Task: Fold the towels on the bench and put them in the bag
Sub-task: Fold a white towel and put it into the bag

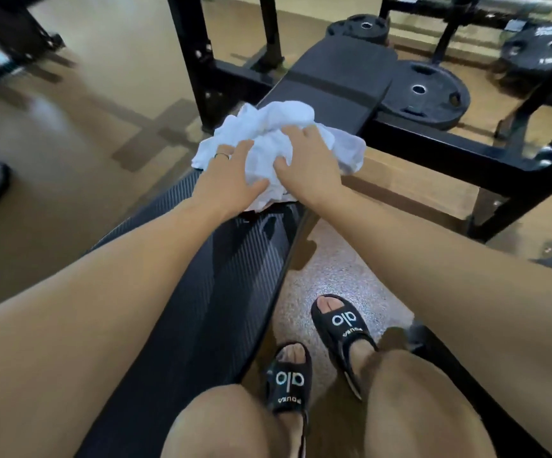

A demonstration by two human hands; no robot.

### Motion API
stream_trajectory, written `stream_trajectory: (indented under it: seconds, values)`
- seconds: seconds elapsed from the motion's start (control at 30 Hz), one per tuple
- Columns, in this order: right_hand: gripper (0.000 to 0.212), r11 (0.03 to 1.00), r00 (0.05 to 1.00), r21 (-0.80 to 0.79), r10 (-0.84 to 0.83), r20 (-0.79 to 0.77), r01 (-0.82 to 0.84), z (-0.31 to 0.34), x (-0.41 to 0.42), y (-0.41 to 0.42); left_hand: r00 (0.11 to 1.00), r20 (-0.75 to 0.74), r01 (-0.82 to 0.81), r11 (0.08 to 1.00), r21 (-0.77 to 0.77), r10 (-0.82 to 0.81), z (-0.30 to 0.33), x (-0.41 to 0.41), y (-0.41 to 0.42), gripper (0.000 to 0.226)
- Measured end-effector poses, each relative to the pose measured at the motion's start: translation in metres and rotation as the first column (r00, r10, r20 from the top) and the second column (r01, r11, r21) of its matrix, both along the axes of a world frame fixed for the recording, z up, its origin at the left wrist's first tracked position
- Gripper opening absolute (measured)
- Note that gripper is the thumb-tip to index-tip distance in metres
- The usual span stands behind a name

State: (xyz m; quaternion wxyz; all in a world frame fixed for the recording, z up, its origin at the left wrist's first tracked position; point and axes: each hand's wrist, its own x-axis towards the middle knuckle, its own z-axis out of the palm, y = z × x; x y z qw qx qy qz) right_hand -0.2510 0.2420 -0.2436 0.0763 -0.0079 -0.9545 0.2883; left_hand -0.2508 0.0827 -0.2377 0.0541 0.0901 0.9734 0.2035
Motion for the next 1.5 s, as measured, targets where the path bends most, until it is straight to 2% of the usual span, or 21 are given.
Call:
stream_trajectory:
  seconds: [0.07, 0.17, 0.27, 0.37, 0.47, 0.5, 0.57, 0.7, 0.8, 0.9, 1.0, 1.23, 1.33, 1.43, 1.5]
  values:
    - [0.045, 0.999, 1.0, -0.037, 0.02, 0.011, -0.02, 0.0, -0.015, -0.008, 0.999, 0.002, 0.04, 0.999, 0.013, -0.04, -0.008, -0.013, -0.003, 0.045]
    - [0.038, 0.998, 0.991, -0.006, 0.07, 0.113, -0.069, -0.007, -0.02, -0.017, 0.995, -0.093, 0.044, 0.998, 0.055, -0.039, -0.019, -0.022, -0.008, 0.016]
    - [0.019, 0.989, 0.995, -0.15, 0.023, 0.1, -0.007, -0.009, -0.01, -0.022, 0.993, -0.111, 0.053, 0.996, 0.068, -0.045, -0.016, -0.015, -0.011, 0.016]
    - [0.013, 0.928, 0.998, -0.368, -0.039, 0.052, 0.055, 0.011, 0.011, -0.03, 0.998, -0.06, 0.045, 0.972, 0.23, -0.032, 0.0, 0.004, -0.012, 0.013]
    - [0.022, 0.841, 0.997, -0.538, -0.081, -0.017, 0.059, 0.048, 0.041, -0.04, 0.993, -0.031, 0.118, 0.931, 0.345, -0.115, 0.028, 0.035, -0.014, 0.048]
    - [0.02, 0.813, 0.995, -0.58, -0.084, -0.046, 0.042, 0.063, 0.054, -0.043, 0.991, -0.074, 0.133, 0.925, 0.355, -0.114, 0.037, 0.045, -0.015, 0.049]
    - [0.015, 0.775, 0.99, -0.632, -0.084, -0.112, -0.006, 0.091, 0.08, -0.05, 0.987, -0.155, 0.109, 0.92, 0.376, -0.053, 0.059, 0.067, -0.015, 0.034]
    - [0.011, 0.78, 0.967, -0.619, -0.08, -0.242, -0.09, 0.138, 0.136, -0.059, 0.98, -0.198, 0.106, 0.849, 0.518, -0.001, 0.102, 0.119, -0.012, 0.033]
    - [0.006, 0.76, 0.959, -0.643, -0.105, -0.263, -0.093, 0.158, 0.178, -0.058, 0.968, -0.25, 0.122, 0.807, 0.577, 0.033, 0.126, 0.155, -0.015, 0.029]
    - [0.014, 0.689, 0.967, -0.716, -0.092, -0.239, -0.111, 0.167, 0.214, -0.058, 0.946, -0.316, 0.143, 0.781, 0.608, 0.073, 0.142, 0.187, -0.018, 0.021]
    - [0.024, 0.681, 0.97, -0.715, -0.027, -0.242, -0.16, 0.163, 0.245, -0.06, 0.931, -0.354, 0.175, 0.753, 0.634, 0.082, 0.153, 0.217, -0.02, 0.02]
    - [0.023, 0.654, 0.985, -0.739, 0.057, -0.164, -0.161, 0.139, 0.298, -0.07, 0.927, -0.373, 0.186, 0.817, 0.546, 0.039, 0.142, 0.267, -0.034, 0.04]
    - [0.024, 0.615, 0.99, -0.776, 0.05, -0.136, -0.137, 0.133, 0.306, -0.075, 0.94, -0.341, 0.171, 0.831, 0.53, 0.024, 0.138, 0.284, -0.047, 0.039]
    - [0.023, 0.621, 0.995, -0.779, 0.021, -0.094, -0.087, 0.122, 0.304, -0.081, 0.962, -0.272, 0.172, 0.837, 0.52, -0.028, 0.134, 0.296, -0.057, 0.04]
    - [0.024, 0.62, 0.999, -0.784, 0.001, -0.048, -0.038, 0.111, 0.299, -0.079, 0.972, -0.232, 0.159, 0.849, 0.504, -0.044, 0.126, 0.298, -0.067, 0.032]
